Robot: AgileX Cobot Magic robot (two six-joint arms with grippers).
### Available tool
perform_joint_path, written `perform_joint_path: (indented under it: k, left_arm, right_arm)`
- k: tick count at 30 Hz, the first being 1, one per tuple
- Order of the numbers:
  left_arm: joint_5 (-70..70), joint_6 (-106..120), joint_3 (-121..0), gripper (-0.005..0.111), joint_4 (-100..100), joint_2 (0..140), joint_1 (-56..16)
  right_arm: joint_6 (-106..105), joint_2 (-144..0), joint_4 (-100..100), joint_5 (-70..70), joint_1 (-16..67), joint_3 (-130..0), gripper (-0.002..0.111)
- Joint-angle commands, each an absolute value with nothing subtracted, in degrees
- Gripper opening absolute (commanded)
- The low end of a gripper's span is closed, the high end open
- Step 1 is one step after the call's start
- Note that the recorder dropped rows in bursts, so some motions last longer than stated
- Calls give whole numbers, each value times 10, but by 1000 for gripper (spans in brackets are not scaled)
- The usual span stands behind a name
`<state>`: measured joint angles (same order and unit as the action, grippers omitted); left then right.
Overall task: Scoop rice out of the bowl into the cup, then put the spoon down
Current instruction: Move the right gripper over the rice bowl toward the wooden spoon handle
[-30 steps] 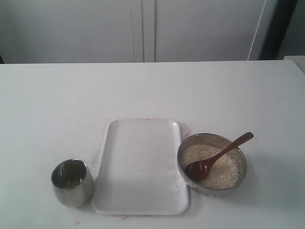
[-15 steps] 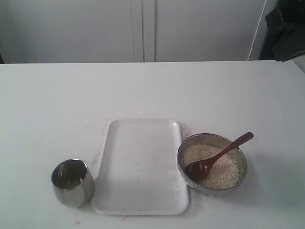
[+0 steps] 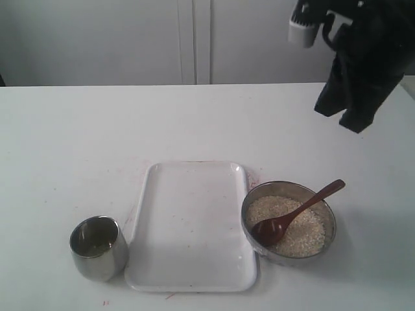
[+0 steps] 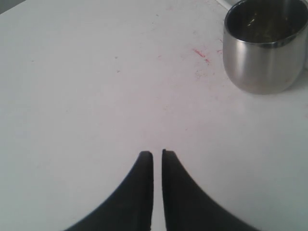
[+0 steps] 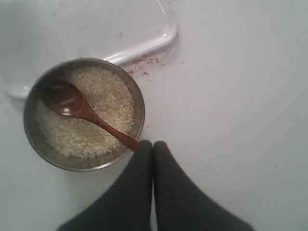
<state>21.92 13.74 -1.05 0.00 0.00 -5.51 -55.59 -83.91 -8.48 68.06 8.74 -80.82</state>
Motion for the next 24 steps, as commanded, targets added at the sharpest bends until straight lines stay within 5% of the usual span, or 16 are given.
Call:
perform_joint_path:
  k: [1, 15, 24]
  left_arm:
    - [249, 134, -6, 14, -3, 0, -58]
    - [249, 134, -6, 14, -3, 0, -58]
    - [249, 134, -6, 14, -3, 0, -58]
  right_arm:
    - [-647, -877, 5, 700, 105, -811, 0]
    - [-748, -927, 64, 700, 142, -744, 4]
    - [-768, -927, 115, 674, 142, -697, 47]
